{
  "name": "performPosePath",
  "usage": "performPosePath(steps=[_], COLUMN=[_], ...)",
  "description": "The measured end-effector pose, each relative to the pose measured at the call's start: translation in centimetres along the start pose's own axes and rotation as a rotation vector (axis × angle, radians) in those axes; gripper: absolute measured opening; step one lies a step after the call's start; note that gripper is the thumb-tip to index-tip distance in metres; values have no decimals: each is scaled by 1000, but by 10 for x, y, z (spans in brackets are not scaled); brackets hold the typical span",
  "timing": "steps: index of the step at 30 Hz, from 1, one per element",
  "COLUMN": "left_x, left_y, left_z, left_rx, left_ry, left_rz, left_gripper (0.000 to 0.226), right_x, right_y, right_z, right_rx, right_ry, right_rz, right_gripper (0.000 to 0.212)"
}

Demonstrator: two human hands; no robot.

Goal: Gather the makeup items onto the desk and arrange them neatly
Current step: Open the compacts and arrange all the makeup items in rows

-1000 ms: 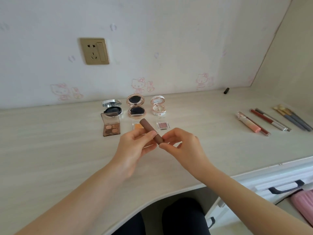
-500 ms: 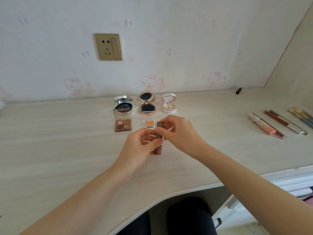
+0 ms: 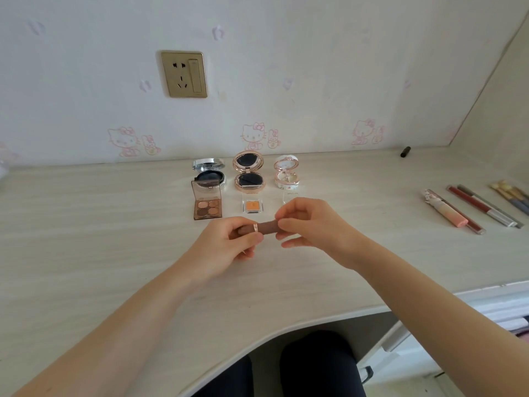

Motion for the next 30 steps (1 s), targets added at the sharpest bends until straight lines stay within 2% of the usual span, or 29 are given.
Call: performPosePath(steps=[3,6,18,22,27,30], left_x=[1,3,20,32,42,43], left_y=[2,2,3,-2,-10,-9], left_z=[6,11,18,19,12,8], left_rx=[119,156,339,408,700,720], left_ry=[139,156,629,748,1112,1149], left_rz=[-23,-18,-60,-59,64,76], left_gripper=[12,16,8,12,30,33], right_x=[-1,-1,-5,0,4,4], right_y=[-5,-7,-25,-29,-29,-28], right_z=[7,11,22,27,34,36], right_rx=[-6,-157,-803,-853,-917,-952], right_ry=[-87,-279,-655,-688,-773,-821], right_rz=[-61,-59,262,371,422,427], right_gripper=[19,20,19,15,15,20])
Point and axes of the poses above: each hand's wrist, its own y-axis towards the middle knuckle, its own x-axis out of the palm, z = x × y, the point moved 3 cm from there along y, towards the middle knuckle, and after that the axes turned 14 degrees about z, right-handed, at the moved point
